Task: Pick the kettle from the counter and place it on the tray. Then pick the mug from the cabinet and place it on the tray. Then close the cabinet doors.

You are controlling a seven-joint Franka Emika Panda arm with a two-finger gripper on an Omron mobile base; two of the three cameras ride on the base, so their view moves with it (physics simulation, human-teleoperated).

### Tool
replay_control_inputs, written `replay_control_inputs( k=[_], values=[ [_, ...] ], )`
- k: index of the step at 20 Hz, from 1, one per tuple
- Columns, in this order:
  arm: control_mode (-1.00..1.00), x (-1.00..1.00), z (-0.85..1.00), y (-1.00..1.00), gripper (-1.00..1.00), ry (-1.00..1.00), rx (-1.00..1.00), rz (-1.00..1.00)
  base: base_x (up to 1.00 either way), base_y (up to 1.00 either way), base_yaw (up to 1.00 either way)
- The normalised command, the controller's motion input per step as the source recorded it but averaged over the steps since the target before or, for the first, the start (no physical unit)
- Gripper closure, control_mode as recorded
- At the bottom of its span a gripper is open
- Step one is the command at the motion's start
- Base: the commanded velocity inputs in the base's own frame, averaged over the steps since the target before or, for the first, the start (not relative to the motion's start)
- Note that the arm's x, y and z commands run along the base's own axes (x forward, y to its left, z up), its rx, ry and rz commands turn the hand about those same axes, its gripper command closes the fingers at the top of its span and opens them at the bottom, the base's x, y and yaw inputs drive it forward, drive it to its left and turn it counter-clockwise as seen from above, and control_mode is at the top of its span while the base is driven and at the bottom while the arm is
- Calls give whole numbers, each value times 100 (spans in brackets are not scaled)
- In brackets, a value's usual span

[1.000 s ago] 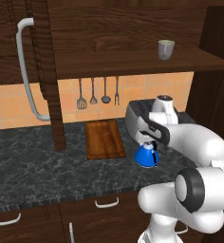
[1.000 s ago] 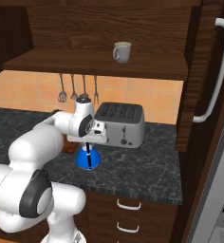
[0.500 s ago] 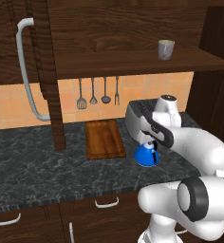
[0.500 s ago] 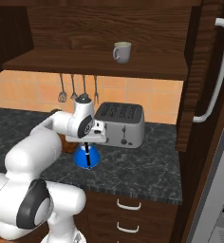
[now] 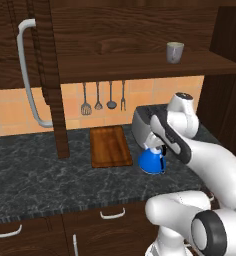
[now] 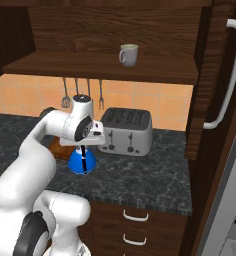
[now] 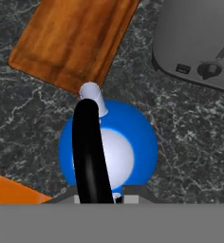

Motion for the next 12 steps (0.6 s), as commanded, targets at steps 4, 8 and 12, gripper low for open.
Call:
replay_control_inputs(
  k=[4, 8, 12],
  values=[
    [-100, -42, 40, 22, 100, -1, 0, 2, 0, 0, 0],
    [-100, -34, 29, 32, 100, -13, 0, 2, 0, 0, 0],
    [-100, -12, 12, 43, 100, -26, 0, 0, 0, 0, 0]
  ],
)
